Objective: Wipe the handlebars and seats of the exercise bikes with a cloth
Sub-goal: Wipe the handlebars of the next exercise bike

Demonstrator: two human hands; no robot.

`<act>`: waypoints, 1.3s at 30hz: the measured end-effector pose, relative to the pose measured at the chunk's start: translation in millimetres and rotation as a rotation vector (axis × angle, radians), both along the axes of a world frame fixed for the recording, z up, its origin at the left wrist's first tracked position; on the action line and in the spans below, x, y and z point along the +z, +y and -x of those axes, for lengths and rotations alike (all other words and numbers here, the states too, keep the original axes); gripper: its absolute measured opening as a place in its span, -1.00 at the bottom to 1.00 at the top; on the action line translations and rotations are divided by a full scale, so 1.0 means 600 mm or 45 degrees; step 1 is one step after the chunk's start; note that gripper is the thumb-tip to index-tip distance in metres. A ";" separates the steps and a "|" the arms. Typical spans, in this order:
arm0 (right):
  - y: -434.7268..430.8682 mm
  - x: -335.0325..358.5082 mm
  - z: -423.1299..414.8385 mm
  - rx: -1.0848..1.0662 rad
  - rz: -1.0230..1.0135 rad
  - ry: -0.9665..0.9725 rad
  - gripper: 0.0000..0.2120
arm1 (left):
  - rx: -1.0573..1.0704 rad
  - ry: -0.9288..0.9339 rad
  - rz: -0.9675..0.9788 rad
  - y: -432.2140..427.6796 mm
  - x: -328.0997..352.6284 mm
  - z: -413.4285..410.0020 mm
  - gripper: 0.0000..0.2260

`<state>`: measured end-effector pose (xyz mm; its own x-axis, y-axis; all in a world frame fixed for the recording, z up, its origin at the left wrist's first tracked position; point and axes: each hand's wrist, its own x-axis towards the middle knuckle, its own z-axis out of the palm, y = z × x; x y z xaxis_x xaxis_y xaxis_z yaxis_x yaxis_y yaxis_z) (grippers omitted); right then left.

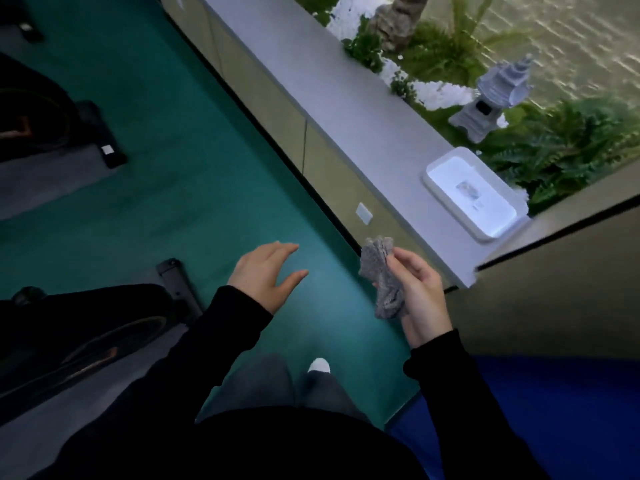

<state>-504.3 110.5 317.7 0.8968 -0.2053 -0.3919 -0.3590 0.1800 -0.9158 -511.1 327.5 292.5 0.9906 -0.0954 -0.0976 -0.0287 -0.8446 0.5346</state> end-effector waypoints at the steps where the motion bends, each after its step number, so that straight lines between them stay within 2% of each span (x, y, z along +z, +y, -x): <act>1: -0.005 -0.003 -0.020 0.034 0.006 0.001 -0.89 | 0.019 -0.006 -0.019 -0.001 0.002 -0.011 -0.59; 5: 0.010 -0.015 -0.106 0.168 -0.017 0.036 -0.84 | 0.144 0.038 -0.074 0.017 -0.003 -0.049 -0.59; 12: 0.116 -0.038 -0.283 0.452 -0.039 -0.005 -0.88 | 0.379 0.138 -0.132 0.095 -0.043 -0.161 -0.58; 23: 0.287 -0.003 -0.554 0.642 0.053 -0.113 -0.86 | 0.467 0.167 -0.163 0.243 -0.030 -0.418 -0.55; 30: 0.384 0.000 -0.696 0.857 0.042 -0.089 -0.86 | 0.718 0.193 -0.119 0.309 -0.029 -0.489 -0.55; 39: 0.520 -0.002 -0.905 1.287 0.004 -0.108 -0.89 | 1.095 0.189 -0.142 0.361 -0.029 -0.630 -0.53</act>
